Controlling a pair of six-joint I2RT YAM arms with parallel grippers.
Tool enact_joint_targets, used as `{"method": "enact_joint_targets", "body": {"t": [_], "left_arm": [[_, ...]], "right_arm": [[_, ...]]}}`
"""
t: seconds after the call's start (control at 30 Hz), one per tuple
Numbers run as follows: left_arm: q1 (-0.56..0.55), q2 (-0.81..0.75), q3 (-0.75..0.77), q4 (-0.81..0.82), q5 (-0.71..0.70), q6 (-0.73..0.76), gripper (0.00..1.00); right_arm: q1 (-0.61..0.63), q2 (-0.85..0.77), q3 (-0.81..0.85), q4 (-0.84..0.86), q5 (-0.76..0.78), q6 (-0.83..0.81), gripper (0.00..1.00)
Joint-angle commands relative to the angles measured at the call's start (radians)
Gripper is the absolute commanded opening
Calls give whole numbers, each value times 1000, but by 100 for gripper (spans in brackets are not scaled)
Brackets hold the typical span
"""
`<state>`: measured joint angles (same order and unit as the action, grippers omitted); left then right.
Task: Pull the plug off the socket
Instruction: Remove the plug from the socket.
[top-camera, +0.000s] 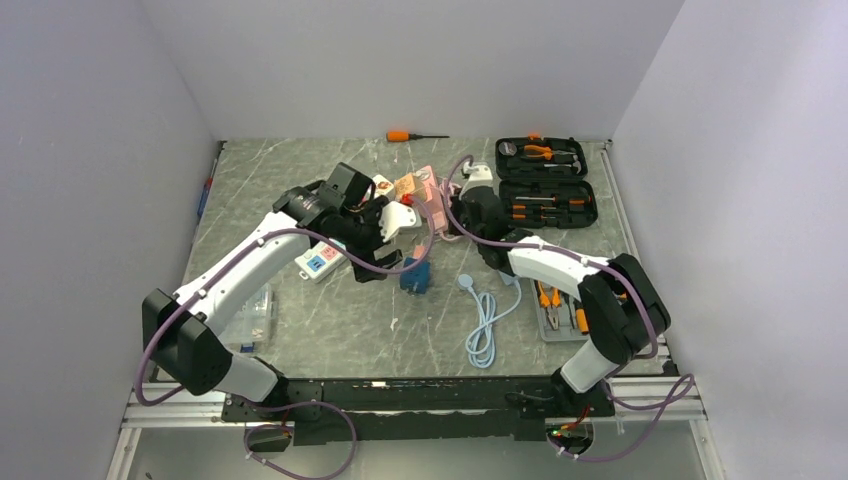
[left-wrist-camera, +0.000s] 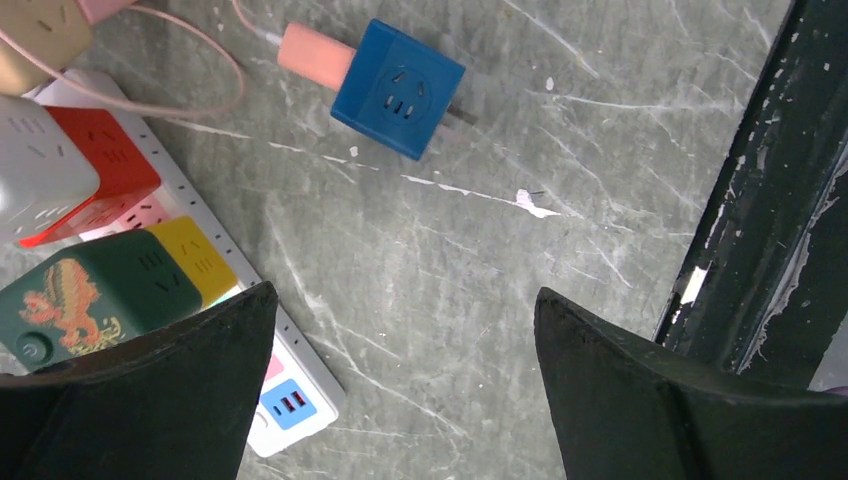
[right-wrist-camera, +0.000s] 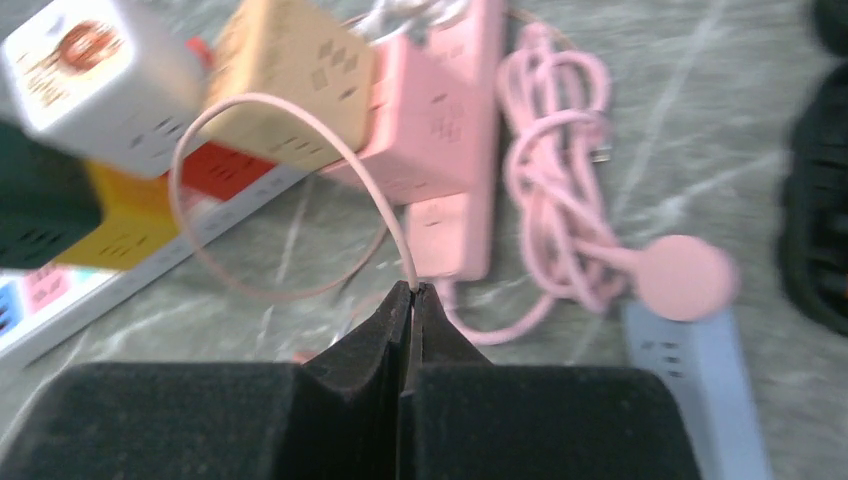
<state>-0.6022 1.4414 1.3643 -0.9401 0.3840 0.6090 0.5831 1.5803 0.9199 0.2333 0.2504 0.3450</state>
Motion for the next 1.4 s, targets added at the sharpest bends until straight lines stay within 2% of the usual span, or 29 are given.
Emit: {"method": "enact_joint_targets", "body": {"t": [0.0,0.03,0.1,0.13,0.2,0.37,0.47,0.53,0.67,0.77,0.93,1.03,1.23,1.37], "left_arm": [[46,-39,1,25,13,-25,99],[57,-39,4,23,20,-27,100],[74,-39,13,18,24,-29,99],[80,-37,20,14,26,-31,99],[93,-36,34,0,30,-31,99],[116,-48,48,-19,32,-26,99],[128,-54,53,-25,36,-29,99],[139,-58,54,-28,41,-33,100],[152,-62,58,-48,54,-33,99],[157,-69,57,-61,53,-24,99],[169,-75,51,-66,49,-14,99],[178,-69,68,-76,53,-12,99],[186,-73,90,-114,88,11,99],[190,-79,90,-117,79,18,99]], "right_arm": [[41,35,23,75,-268,-13,1],[47,52,39,43,-292,-12,7],[58,89,88,-59,-291,-1,28],[59,105,113,-114,-272,7,36],[60,111,140,-201,-228,24,44],[85,24,160,-355,-129,26,77],[142,-21,177,-429,-52,17,91],[175,-41,193,-474,-25,5,93],[211,-47,246,-585,-93,-2,96],[237,-59,284,-696,-31,0,96],[251,-169,269,-747,-40,-9,88],[296,-182,300,-802,-66,-25,88],[358,-138,361,-843,-187,-61,91],[368,-57,357,-837,-185,-55,95]]}}
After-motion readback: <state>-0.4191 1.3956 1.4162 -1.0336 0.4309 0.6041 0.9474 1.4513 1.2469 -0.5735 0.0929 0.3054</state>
